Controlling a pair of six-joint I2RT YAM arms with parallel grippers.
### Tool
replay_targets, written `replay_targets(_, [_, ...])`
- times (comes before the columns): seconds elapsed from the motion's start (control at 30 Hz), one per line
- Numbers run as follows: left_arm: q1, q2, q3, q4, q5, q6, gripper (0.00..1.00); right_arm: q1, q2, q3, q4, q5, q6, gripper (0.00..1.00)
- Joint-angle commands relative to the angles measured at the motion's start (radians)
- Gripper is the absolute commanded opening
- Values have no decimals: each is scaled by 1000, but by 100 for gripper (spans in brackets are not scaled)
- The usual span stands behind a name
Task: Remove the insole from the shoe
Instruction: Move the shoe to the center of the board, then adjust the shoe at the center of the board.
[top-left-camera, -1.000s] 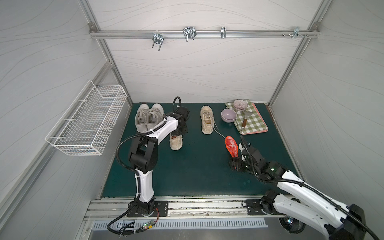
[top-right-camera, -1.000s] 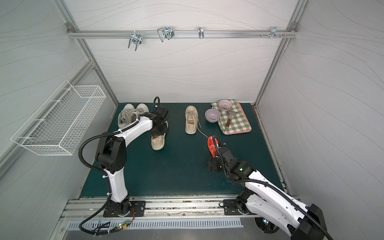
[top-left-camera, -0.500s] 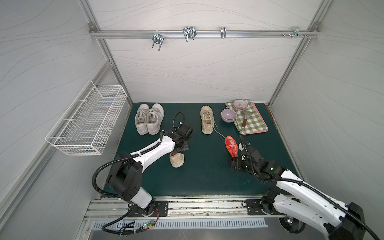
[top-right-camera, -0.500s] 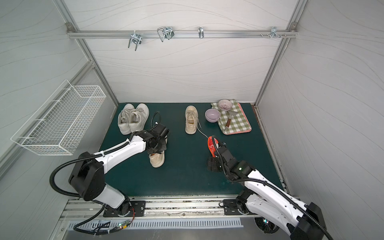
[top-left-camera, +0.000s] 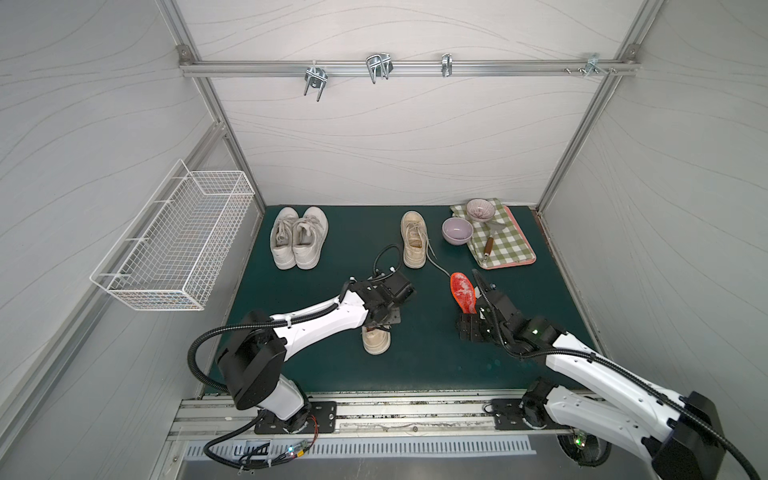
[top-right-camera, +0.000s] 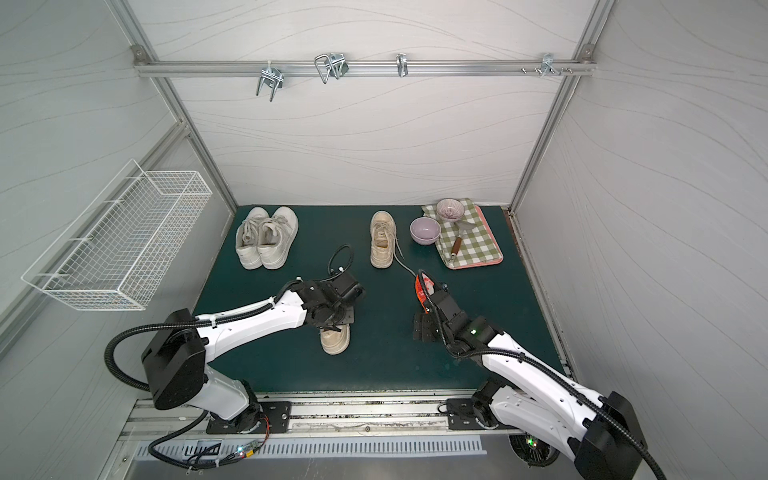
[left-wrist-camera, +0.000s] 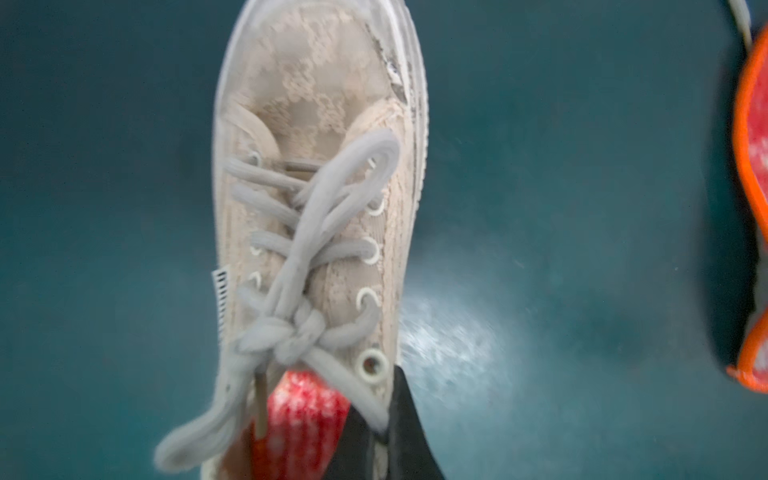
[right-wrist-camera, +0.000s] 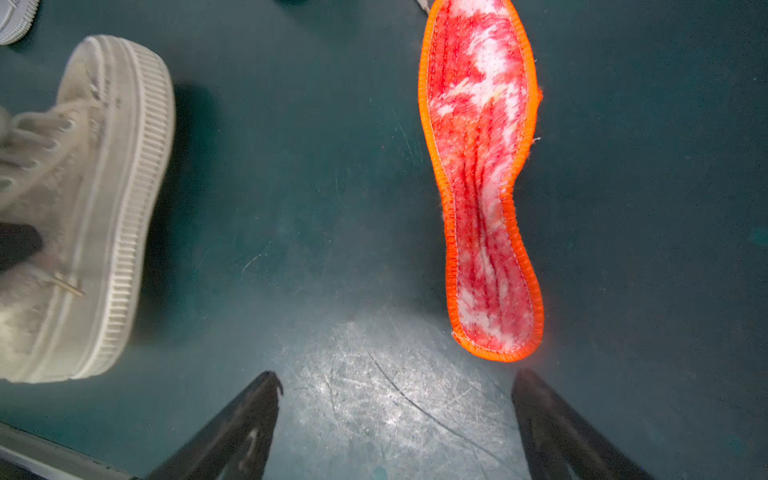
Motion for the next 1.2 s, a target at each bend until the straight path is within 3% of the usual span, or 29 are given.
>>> replay_targets(0.0, [-31,19,84,54,16,-30,18,6,8,28,-27,24,19,90])
replay_targets(0.2, [-39,-20,68,42,42,-21,46,5,5,37,-37,2,34,90])
replay_targets(0.43, [-40,-210,-14,92,77,87,72,9,-14,43,-38,-17,37,90])
replay_targets(0.67, [-18,-417,-124,108,34,229,83,26,1,45,-25,-29,23,90])
replay_targets(0.87, [180,-532,-226,120,169,261,88,48,8,57,-18,-14,17,90])
replay_targets(0.97, [236,-558,-260,132,191,272,91,52,10,61,-8,-12,13,90])
replay_targets(1.17, [246,-524,-337,238,289,227,90,65,49,68,21,-26,10,90])
